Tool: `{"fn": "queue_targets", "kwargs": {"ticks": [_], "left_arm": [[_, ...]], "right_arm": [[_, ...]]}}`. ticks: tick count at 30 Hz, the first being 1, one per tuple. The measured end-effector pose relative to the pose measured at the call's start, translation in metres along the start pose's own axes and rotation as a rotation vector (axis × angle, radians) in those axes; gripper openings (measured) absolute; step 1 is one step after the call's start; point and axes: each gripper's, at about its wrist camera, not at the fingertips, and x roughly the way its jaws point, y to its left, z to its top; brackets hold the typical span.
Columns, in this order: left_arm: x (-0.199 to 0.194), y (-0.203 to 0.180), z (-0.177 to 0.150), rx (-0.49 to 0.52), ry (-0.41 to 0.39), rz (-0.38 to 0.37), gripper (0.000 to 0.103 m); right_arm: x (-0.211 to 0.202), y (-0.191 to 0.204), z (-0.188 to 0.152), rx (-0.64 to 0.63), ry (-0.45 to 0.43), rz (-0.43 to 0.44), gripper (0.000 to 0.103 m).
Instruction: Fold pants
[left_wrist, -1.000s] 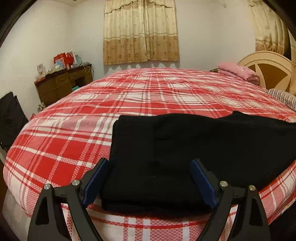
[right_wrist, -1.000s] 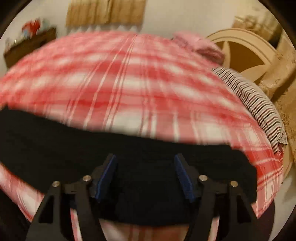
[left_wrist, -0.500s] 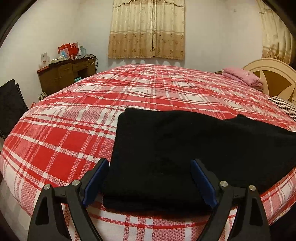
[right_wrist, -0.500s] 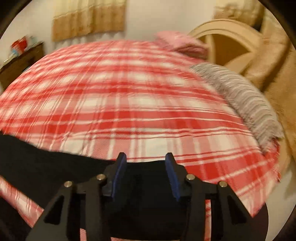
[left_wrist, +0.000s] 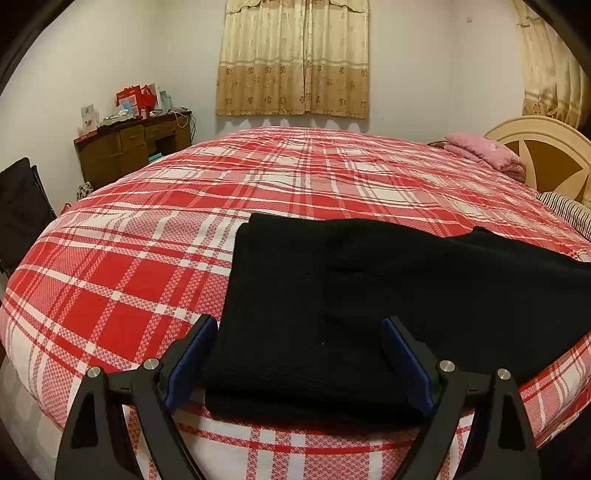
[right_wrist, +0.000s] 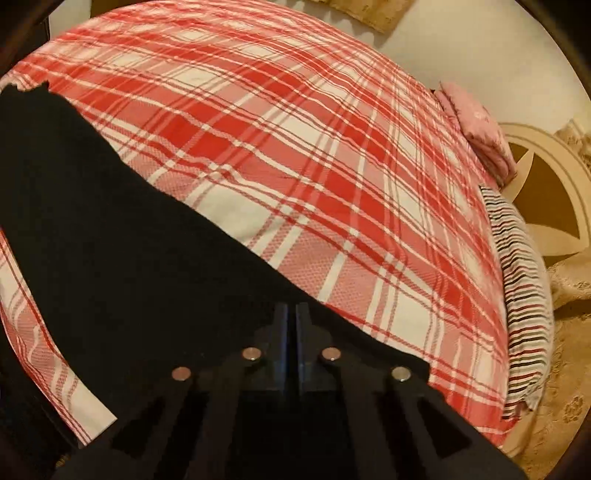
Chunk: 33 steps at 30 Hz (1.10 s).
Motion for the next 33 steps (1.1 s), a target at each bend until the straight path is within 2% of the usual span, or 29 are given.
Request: {"fn": "queue_targets", "kwargs": {"ticks": [6, 10, 12, 14, 18, 21, 24, 28, 30, 33], "left_arm": [[0.0, 0.0, 0.001, -0.001, 0.003, 0.004, 0.091], [0.001, -0.001, 0.0, 0.0, 0.003, 0.004, 0.091], [0.0, 0.0, 0.0, 0.001, 0.002, 0.008, 0.091], [0.0, -0.001, -0.001, 0.003, 0.0, 0.011, 0.091], [0.0, -0.002, -0.001, 0.0, -0.004, 0.017, 0.091], [0.002, -0.005, -0.003, 0.028, 0.0, 0.034, 0.091], [0.001, -0.008, -0.005, 0.07, 0.009, 0.052, 0.091], [-0.006, -0.002, -0.008, 0.07, 0.0, 0.059, 0.091], [-0.005, 0.005, -0.007, 0.038, -0.006, 0.058, 0.091], [-0.004, 0.007, -0.004, 0.028, -0.016, 0.073, 0.091]], "right_arm": [[-0.014, -0.02, 0.003, 0.117, -0.068, -0.094, 0.001], [-0.007, -0.019, 0.006, 0.096, -0.077, -0.078, 0.002], [-0.009, -0.021, 0.005, 0.1, -0.077, -0.052, 0.012], [-0.014, -0.024, 0.004, 0.121, -0.084, -0.038, 0.039], [-0.023, -0.019, 0.005, 0.136, -0.126, -0.008, 0.042], [-0.02, 0.004, 0.008, 0.112, -0.116, 0.069, 0.045], [0.002, 0.034, 0.008, 0.031, -0.014, -0.005, 0.049], [-0.008, 0.031, 0.023, 0.102, -0.006, -0.058, 0.049], [-0.025, 0.034, 0.036, 0.131, -0.056, -0.007, 0.049], [-0.051, 0.061, 0.064, 0.13, -0.143, 0.165, 0.049]]}}
